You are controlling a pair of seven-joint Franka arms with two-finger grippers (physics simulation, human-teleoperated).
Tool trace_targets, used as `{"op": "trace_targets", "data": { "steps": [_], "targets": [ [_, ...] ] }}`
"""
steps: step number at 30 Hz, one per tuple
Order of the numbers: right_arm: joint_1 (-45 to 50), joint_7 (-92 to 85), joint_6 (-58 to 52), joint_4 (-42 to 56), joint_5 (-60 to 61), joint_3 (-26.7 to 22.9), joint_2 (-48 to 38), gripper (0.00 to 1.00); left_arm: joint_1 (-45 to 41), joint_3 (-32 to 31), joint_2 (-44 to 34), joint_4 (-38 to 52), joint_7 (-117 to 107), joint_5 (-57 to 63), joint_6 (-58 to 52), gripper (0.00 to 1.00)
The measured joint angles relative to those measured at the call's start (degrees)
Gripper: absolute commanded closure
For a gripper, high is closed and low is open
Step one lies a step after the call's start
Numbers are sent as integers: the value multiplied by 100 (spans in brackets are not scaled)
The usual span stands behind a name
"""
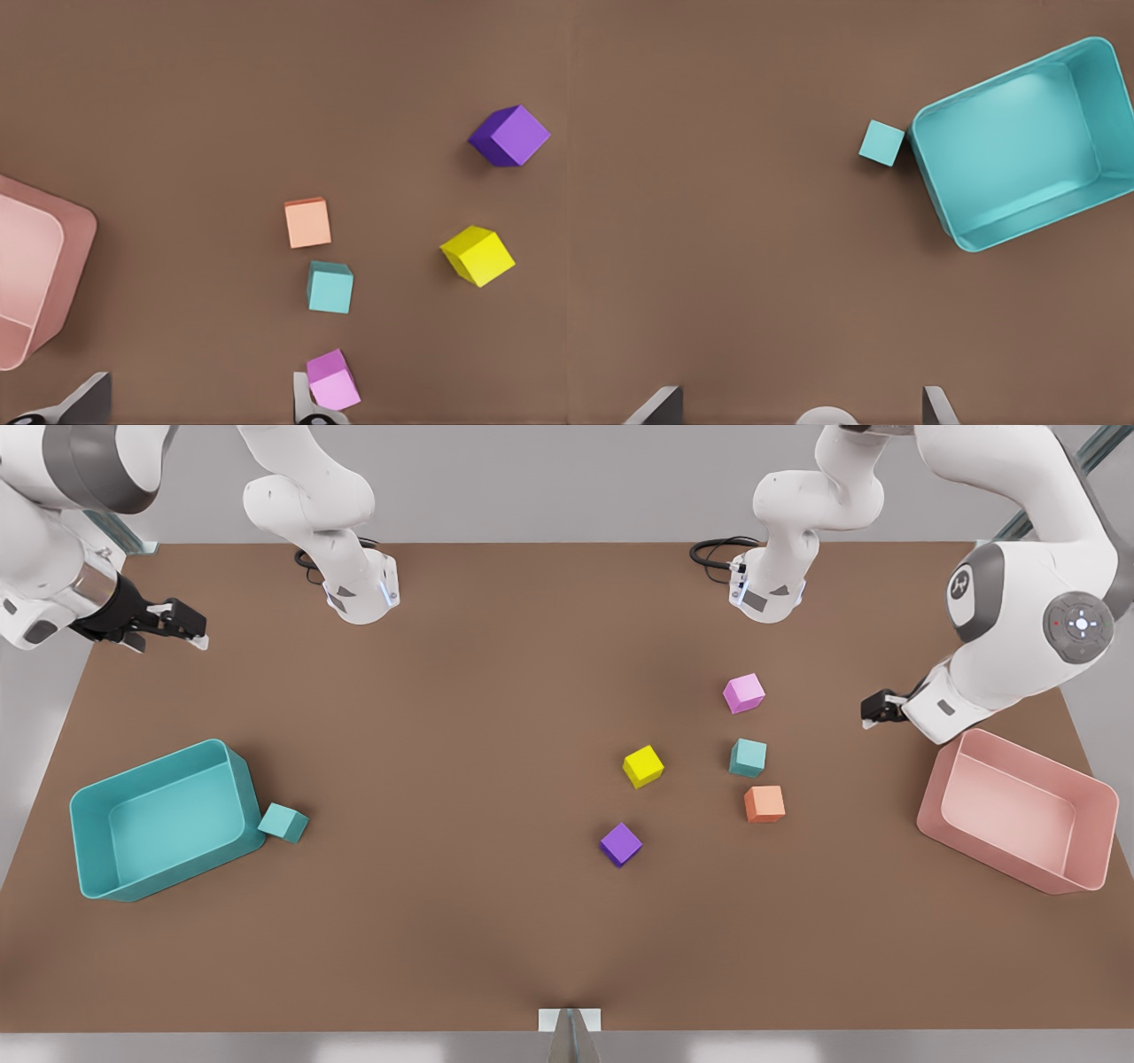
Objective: Stack the two blue cubes on top of each other
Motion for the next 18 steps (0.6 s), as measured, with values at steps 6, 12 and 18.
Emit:
{"op": "trace_targets", "data": {
  "steps": [6,12,18],
  "targets": [
    [-23,-148,244,-78,-152,16,1346,0,34,-13,96,30,-13,-3,-92,0],
    [35,-1079,2073,-1601,-198,-33,1592,0,40,-13,144,31,-22,-4,-210,0],
    [-274,-2614,3776,-2046,330,-40,2051,0,20,-13,145,35,-29,-10,-285,0]
  ]
}}
